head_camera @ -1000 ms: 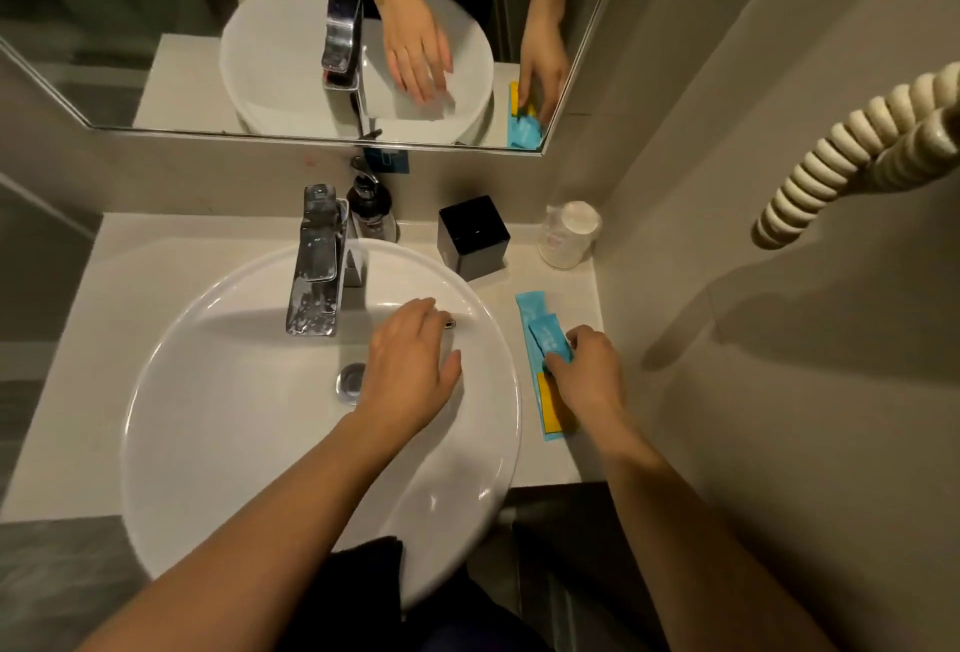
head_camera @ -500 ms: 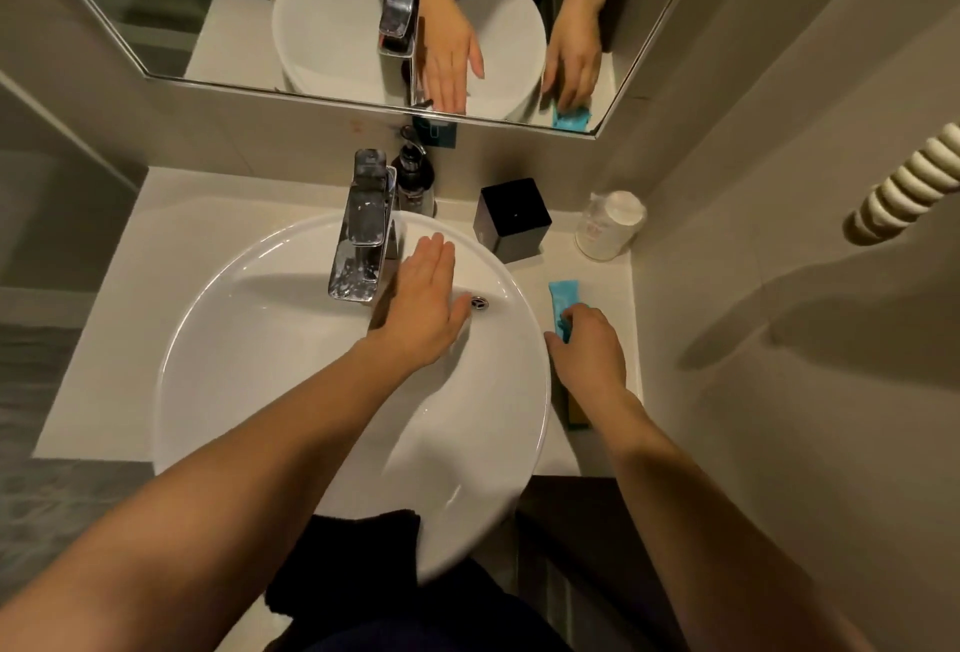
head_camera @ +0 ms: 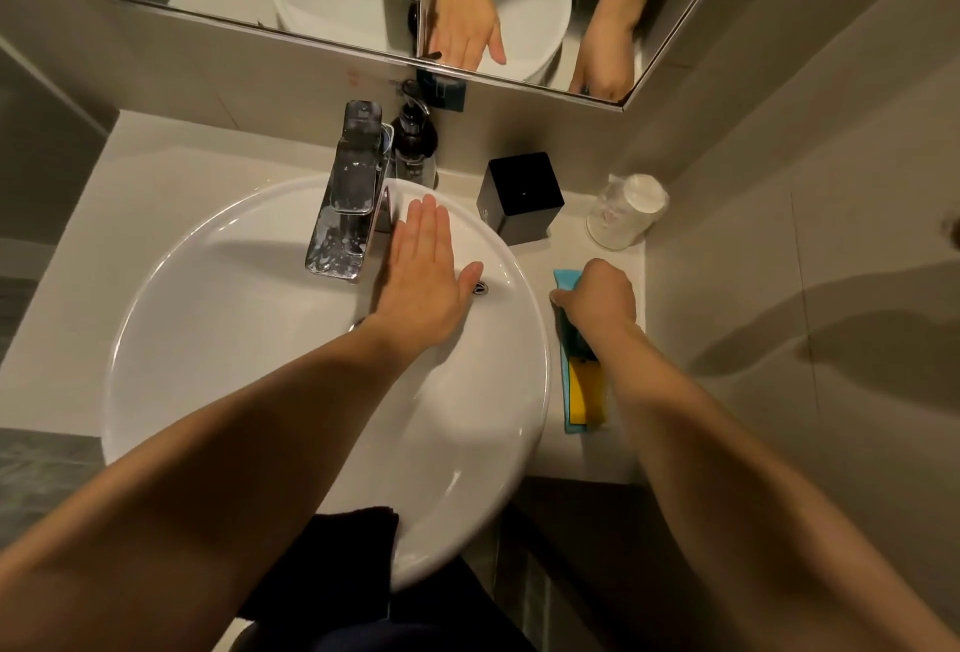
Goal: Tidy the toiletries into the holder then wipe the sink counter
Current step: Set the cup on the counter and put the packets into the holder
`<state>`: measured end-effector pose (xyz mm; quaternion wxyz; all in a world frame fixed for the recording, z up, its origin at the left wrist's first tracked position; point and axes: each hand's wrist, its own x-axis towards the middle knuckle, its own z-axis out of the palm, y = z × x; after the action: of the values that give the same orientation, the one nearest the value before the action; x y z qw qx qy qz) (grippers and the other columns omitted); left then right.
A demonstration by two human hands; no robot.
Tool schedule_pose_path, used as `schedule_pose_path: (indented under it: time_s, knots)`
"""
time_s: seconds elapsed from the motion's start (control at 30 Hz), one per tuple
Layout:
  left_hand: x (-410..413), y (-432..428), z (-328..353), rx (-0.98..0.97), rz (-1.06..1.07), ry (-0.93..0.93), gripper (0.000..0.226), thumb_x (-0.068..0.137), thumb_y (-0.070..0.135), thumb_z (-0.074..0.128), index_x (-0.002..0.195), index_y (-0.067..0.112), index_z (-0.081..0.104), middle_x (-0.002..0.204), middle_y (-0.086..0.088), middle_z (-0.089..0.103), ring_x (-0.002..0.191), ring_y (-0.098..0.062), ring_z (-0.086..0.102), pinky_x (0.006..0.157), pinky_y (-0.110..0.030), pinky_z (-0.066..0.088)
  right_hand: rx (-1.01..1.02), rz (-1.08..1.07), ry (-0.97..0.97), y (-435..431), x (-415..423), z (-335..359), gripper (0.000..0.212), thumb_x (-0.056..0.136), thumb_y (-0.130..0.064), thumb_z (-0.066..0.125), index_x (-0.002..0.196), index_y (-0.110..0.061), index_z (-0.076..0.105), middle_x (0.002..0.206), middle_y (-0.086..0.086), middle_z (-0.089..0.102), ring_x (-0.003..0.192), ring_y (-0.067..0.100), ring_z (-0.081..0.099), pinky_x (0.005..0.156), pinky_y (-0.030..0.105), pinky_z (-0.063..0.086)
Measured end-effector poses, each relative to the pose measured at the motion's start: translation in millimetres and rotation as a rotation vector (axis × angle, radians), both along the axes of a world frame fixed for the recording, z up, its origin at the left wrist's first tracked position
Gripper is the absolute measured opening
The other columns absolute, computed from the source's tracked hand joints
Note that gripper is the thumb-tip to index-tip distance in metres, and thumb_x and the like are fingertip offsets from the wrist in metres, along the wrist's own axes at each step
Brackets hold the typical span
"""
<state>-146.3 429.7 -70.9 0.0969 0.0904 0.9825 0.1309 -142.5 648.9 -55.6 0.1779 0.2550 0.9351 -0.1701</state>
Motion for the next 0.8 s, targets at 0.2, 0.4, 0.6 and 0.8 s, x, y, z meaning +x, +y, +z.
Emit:
schedule_pose_path:
  time_s: [0.2, 0.4, 0.6, 0.8]
  knots:
    - [-1.6, -0.3, 0.1, -0.006, -0.009, 0.003, 0.082, 0.102, 0.058, 0.022, 0.158, 0.005, -0.006, 0.168, -0.013, -0.011, 0.155, -0.029, -0.012, 0.126, -0.045, -0.004, -0.01, -0.002, -0.004, 5.6, -9.7, 4.8, 0.028, 0.089, -0.035, 0.072, 0.094, -0.013, 0.055, 0.091, 0.009, 0.062, 0.083, 0.026, 0.062, 0.069, 0.034, 0.053]
    - [-1.3, 0.1, 1.9, -0.024, -0.009, 0.018, 0.082, 0.102, 0.058, 0.022, 0.159, 0.005, -0.005, 0.168, -0.013, -0.011, 0.155, -0.029, -0.012, 0.122, -0.041, -0.012, -0.206, -0.162, 0.195, 20.8, -5.7, 16.7, 0.033, 0.088, -0.015, 0.061, 0.06, -0.011, 0.043, 0.061, 0.007, 0.044, 0.059, 0.023, 0.044, 0.054, 0.028, 0.034]
    - [-0.5, 1.3, 4.9, -0.026, -0.006, 0.001, 0.082, 0.102, 0.059, 0.021, 0.159, 0.006, -0.007, 0.168, -0.013, -0.012, 0.155, -0.029, -0.013, 0.125, -0.043, -0.008, -0.473, -0.252, 0.455, 32.8, -4.0, 48.1, 0.02, 0.077, -0.008, 0.057, 0.077, 0.012, 0.052, 0.067, 0.018, 0.046, 0.065, 0.019, 0.041, 0.061, 0.035, 0.035]
    - [-1.3, 0.9, 3.5, -0.027, -0.006, -0.008, 0.083, 0.102, 0.059, 0.022, 0.158, 0.006, -0.007, 0.168, -0.013, -0.011, 0.155, -0.029, -0.013, 0.124, -0.043, -0.009, -0.687, -0.136, 0.746, 14.6, -27.8, 131.5, 0.026, 0.089, 0.003, 0.061, 0.086, -0.02, 0.07, 0.077, 0.002, 0.064, 0.066, 0.007, 0.058, 0.063, 0.025, 0.05]
